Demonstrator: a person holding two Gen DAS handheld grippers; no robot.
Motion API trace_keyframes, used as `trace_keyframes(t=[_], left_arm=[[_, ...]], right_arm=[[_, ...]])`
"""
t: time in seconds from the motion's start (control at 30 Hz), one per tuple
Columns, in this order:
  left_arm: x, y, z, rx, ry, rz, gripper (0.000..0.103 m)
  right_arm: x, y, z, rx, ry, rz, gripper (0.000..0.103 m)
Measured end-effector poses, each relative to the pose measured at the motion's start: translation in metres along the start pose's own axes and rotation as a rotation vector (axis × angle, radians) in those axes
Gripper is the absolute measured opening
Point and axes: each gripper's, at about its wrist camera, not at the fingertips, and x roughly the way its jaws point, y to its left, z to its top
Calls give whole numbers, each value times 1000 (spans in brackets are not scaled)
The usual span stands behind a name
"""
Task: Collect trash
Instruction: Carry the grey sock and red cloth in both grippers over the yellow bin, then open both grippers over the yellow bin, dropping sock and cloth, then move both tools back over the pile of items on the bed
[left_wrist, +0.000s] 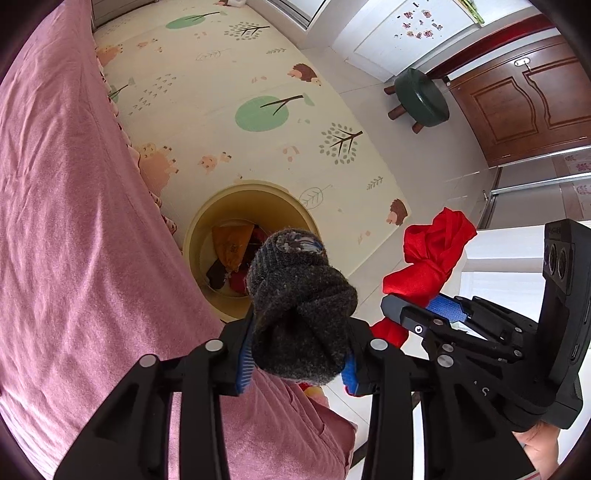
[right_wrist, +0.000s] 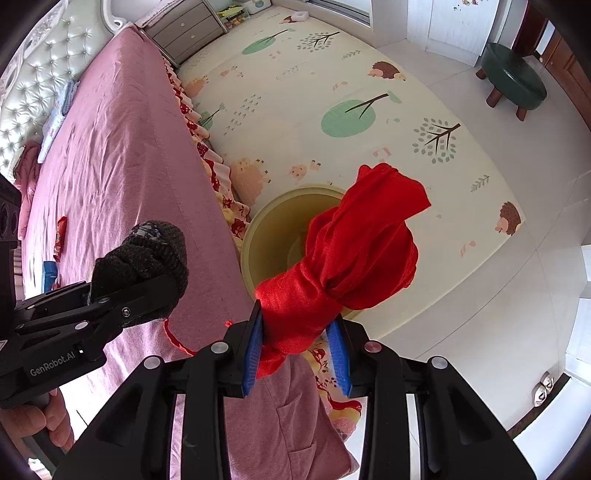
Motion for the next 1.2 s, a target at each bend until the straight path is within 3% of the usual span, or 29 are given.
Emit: trace_keyframes(t=[0.03,0.07,0.13,0.4,0.67,0.93,1.2], left_arm=[[1,1,1,-7,0,2,56],[0,3,2,-13,-3,8,60],[-1,7,3,-22,-4,13,63],[-10,25,-3,-60,3,25,65],[-33,38,-22,-93,-26,19,65],[-69,67,-55,-147,-87,29,66],[-108,114,-114,-225,-141,52,66]], right_arm=[[-1,-1,0,4,-5,5,41],[-2,-2,1,9,-10,7,56],[-4,-3,1,14,-27,-10,59],[-5,0,0,31,-16,2,55],[-14,27,-2,-16,-17,17,54],[-19,77,-10,-102,-15,35,54],[-19,146,-37,-229,3,58,54]])
